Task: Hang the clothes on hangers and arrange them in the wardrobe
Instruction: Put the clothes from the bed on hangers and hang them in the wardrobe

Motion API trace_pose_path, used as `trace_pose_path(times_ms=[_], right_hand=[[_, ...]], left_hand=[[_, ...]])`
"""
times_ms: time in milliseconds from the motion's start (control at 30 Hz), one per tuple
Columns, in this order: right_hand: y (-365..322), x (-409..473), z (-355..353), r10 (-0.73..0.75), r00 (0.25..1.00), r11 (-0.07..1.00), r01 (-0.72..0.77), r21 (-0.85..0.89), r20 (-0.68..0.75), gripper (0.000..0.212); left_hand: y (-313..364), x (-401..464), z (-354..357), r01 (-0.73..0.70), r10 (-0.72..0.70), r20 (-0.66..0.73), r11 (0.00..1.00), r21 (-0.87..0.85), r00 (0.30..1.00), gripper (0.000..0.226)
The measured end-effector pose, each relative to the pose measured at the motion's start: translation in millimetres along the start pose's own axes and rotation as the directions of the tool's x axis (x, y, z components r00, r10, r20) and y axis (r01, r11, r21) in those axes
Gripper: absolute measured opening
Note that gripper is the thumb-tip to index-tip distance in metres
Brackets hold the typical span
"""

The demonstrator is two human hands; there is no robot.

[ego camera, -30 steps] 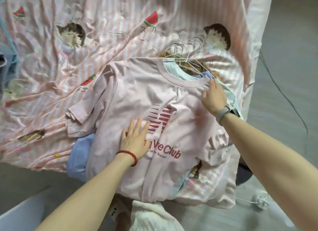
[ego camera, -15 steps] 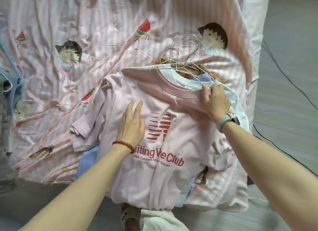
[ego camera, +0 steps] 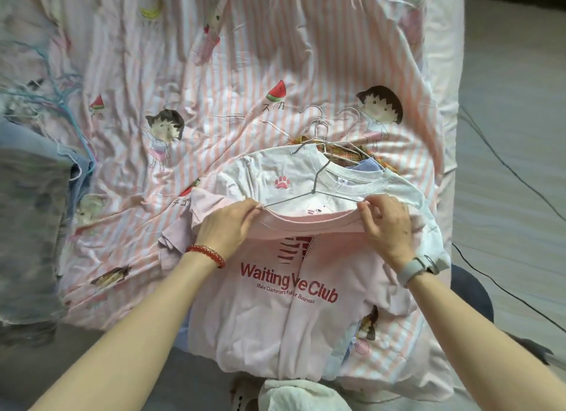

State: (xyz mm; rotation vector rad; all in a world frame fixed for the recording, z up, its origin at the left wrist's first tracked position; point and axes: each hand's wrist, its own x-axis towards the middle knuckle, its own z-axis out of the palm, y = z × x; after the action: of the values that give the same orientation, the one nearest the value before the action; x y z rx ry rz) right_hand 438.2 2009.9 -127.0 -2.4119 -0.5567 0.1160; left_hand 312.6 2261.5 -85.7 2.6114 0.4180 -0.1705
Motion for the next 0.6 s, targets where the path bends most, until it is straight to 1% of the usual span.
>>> trace_pose_path(times_ms=[67, 133, 200, 267, 367, 433, 500, 600], right_hand=[[-11.2, -8.1, 5.0, -0.038, 0.990, 0.999, 0.034, 0.031, 0.139, 0.042], [-24.8, -16.9, 14.7, -0.091, 0.958, 0.996, 0.094, 0.000, 0.272, 0.035], [-44.1, -24.2, 28.0, -0.147, 0.914, 0.985, 0.168, -0.023, 0.377, 0.028], [-74.6, -29.5, 40.6, -0.232, 0.853, 0.967, 0.255, 0.015, 0.468, 0.027], [-132.6, -39.2, 58.2, -0.392, 0.760, 0.913, 0.393, 0.113, 0.519, 0.021], [-175.2, -48.6, 72.0, -0.489, 0.683, 0.860, 0.482, 0.168, 0.542, 0.017], [-221.7, -62.7, 88.5, -0.605, 0.573, 0.772, 0.592, 0.231, 0.553, 0.012], [-294.4, -97.4, 113.5, -0.777, 0.355, 0.572, 0.742, 0.349, 0.520, 0.009]], left_hand=[[-15.9, -36.7, -4.2, 0.104, -0.104, -0.028, 0.995, -0.009, 0.994, 0.020], [-36.9, -76.4, -9.6, 0.265, -0.266, -0.063, 0.964, -0.017, 0.962, 0.021], [-57.6, -116.3, -15.4, 0.397, -0.400, -0.130, 0.917, -0.044, 0.907, 0.020], [-73.3, -154.5, -23.8, 0.510, -0.515, -0.205, 0.856, -0.081, 0.832, 0.021], [-89.5, -214.8, -37.9, 0.641, -0.654, -0.309, 0.752, -0.157, 0.691, 0.023], [-98.0, -261.8, -47.3, 0.698, -0.722, -0.391, 0.677, -0.233, 0.570, 0.021], [-107.9, -312.9, -53.4, 0.758, -0.772, -0.462, 0.592, -0.275, 0.436, 0.020], [-121.0, -397.1, -58.7, 0.845, -0.856, -0.463, 0.412, -0.341, 0.231, 0.023]])
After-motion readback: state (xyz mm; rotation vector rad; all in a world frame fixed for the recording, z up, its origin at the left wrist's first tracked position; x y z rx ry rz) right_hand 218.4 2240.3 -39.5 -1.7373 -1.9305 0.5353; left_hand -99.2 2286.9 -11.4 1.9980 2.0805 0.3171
